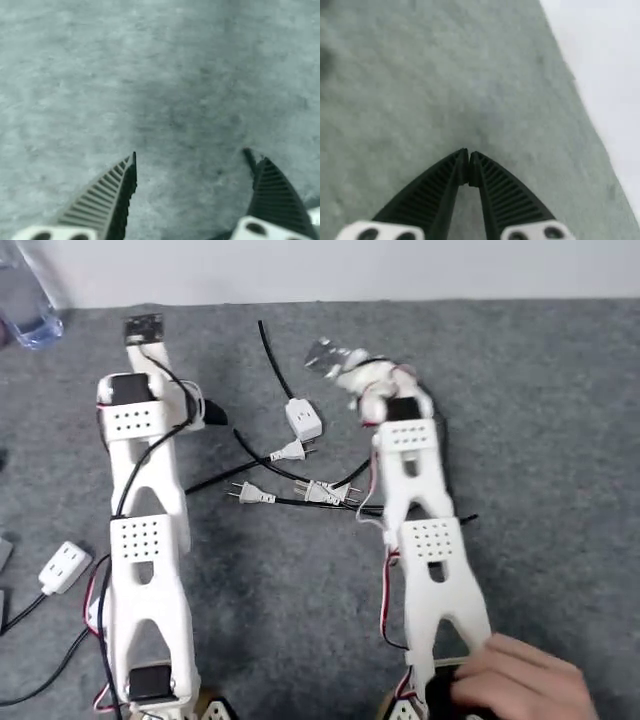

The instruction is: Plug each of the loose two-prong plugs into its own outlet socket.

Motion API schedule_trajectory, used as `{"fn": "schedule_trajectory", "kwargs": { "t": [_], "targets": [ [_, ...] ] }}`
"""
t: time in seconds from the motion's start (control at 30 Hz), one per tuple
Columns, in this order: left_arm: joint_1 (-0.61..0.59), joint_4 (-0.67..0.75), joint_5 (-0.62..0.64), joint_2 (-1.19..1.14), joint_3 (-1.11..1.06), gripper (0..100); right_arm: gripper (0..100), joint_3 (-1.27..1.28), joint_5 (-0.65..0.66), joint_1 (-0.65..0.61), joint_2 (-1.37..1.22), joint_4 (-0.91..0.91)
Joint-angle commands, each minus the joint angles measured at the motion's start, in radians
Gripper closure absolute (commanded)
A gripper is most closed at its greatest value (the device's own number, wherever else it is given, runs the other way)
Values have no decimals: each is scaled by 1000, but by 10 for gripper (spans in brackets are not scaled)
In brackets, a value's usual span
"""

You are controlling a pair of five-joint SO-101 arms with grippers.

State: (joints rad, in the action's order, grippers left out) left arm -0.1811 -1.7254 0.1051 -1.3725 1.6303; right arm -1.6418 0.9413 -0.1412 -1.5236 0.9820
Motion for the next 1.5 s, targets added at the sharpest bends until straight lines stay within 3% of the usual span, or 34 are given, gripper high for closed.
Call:
{"fn": "schedule_trajectory", "kwargs": {
  "t": [0.0, 0.1, 0.3, 0.43, 0.6, 0.97, 1.47],
  "targets": [
    [17, -29, -15, 71, 47, 648, 988, -40, 2, 15, 130, 114],
    [51, -28, -54, 78, 48, 648, 963, -41, 2, 27, 173, 214],
    [152, -21, -287, 110, 50, 648, 801, -41, 2, 73, 302, 458],
    [161, 26, -296, 124, 51, 648, 813, -40, -6, 124, 375, 604],
    [186, 66, -293, 117, 47, 649, 822, -40, -140, 193, 440, 733],
    [189, 64, -265, 115, 45, 650, 822, -38, -299, 308, 452, 802],
    [190, 40, -264, 120, 51, 650, 822, -40, -296, 283, 311, 797]
  ]
}}
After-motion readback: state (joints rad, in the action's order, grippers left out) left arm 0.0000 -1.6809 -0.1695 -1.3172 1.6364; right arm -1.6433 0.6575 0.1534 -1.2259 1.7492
